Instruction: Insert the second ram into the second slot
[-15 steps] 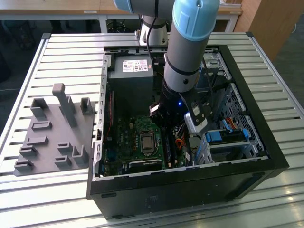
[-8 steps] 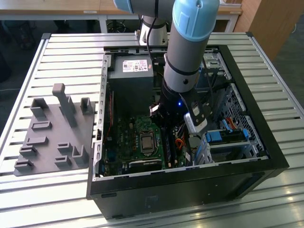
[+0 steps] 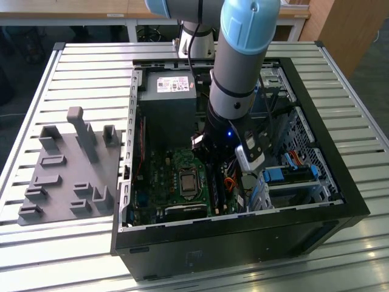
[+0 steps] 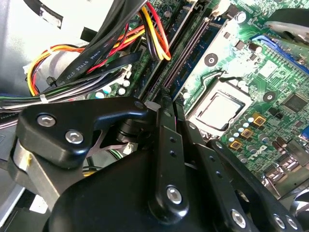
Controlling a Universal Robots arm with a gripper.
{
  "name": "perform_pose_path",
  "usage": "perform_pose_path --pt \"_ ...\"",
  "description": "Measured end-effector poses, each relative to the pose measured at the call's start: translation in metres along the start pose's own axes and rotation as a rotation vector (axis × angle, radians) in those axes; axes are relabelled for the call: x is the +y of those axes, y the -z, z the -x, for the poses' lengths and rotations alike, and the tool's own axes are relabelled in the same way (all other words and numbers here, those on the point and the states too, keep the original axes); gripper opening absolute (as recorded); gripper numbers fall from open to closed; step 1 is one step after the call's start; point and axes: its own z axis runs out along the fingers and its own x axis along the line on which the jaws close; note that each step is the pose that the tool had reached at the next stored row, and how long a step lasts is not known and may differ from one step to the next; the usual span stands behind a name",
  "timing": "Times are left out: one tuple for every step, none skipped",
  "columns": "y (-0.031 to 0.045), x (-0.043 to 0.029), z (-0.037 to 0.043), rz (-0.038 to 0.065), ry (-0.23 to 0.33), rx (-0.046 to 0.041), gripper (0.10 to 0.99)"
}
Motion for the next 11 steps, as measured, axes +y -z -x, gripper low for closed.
perform_pose_path --pt "-0.0003 0.0 0.0 0.0 0.0 0.0 0.137" --pt "-0.0006 0.0 0.0 0.0 -0.001 0.0 0.137" --pt "-0.0009 0.0 0.0001 0.0 -0.001 0.0 0.137" --pt "-0.0012 0.0 0.0001 0.0 -0.002 0.0 0.137" --pt "-0.0015 0.0 0.0001 0.0 -0.002 0.0 0.137" --pt "-0.0019 0.0 0.0001 0.0 -0.002 0.0 0.137" --pt "-0.0023 0.0 0.0001 0.0 -0.002 0.0 0.137" --pt "-0.0026 0.0 0.0001 0.0 -0.003 0.0 0.137" --pt "-0.003 0.0001 0.0002 0.0 -0.003 0.0 0.137" --pt "-0.0034 0.0001 0.0002 0.0 -0.003 0.0 0.137" --pt "-0.0039 0.0001 0.0002 0.0 -0.003 0.0 0.137"
